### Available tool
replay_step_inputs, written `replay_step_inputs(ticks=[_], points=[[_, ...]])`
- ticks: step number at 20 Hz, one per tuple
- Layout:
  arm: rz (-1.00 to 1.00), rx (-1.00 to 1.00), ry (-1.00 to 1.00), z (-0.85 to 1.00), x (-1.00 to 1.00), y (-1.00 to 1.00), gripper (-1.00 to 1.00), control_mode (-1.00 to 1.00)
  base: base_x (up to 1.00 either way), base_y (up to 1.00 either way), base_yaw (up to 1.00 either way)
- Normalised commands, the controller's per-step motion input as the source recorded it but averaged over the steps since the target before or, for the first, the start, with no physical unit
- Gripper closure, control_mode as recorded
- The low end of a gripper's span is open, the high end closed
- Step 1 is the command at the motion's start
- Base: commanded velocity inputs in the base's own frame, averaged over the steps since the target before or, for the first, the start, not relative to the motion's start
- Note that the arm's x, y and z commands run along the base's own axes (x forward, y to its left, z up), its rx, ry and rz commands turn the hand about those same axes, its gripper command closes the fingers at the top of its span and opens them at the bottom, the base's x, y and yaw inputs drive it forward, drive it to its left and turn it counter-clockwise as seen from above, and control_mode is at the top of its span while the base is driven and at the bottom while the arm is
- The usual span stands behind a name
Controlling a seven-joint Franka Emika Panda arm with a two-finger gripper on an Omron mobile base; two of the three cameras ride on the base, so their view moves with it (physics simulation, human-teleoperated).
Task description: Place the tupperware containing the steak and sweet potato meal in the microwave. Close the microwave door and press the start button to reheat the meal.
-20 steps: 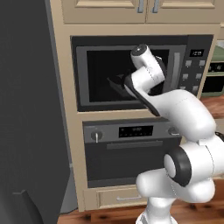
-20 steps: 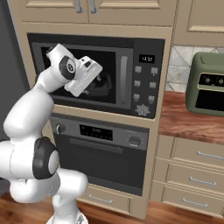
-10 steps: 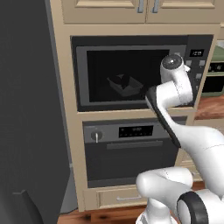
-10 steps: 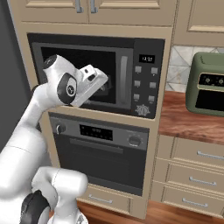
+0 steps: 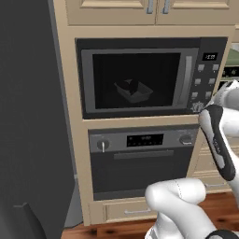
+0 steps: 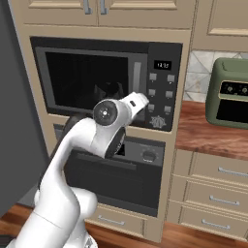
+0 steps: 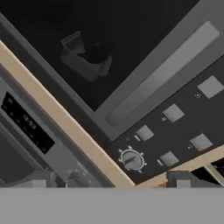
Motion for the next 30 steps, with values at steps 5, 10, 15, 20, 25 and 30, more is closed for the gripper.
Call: replay_step_inputs(ticks=[5, 10, 15, 20, 25, 30], points=[[0.25, 0.05, -0.30, 0.00, -0.03, -0.39, -1.00, -1.00, 0.00, 0.00, 0.00], [0.17, 0.00, -0.14, 0.00, 0.00, -0.15, 1.00, -1.00, 0.00, 0.00, 0.00], [0.13, 0.00, -0.07, 0.00, 0.04, -0.01, 1.00, -1.00, 0.00, 0.00, 0.00], [0.11, 0.00, -0.02, 0.00, 0.20, 0.00, 1.00, -1.00, 0.00, 0.00, 0.00], [0.09, 0.00, -0.02, 0.00, 0.26, -0.04, 1.00, -1.00, 0.00, 0.00, 0.00], [0.04, 0.00, 0.00, 0.00, 0.30, -0.11, 1.00, -1.00, 0.00, 0.00, 0.00]])
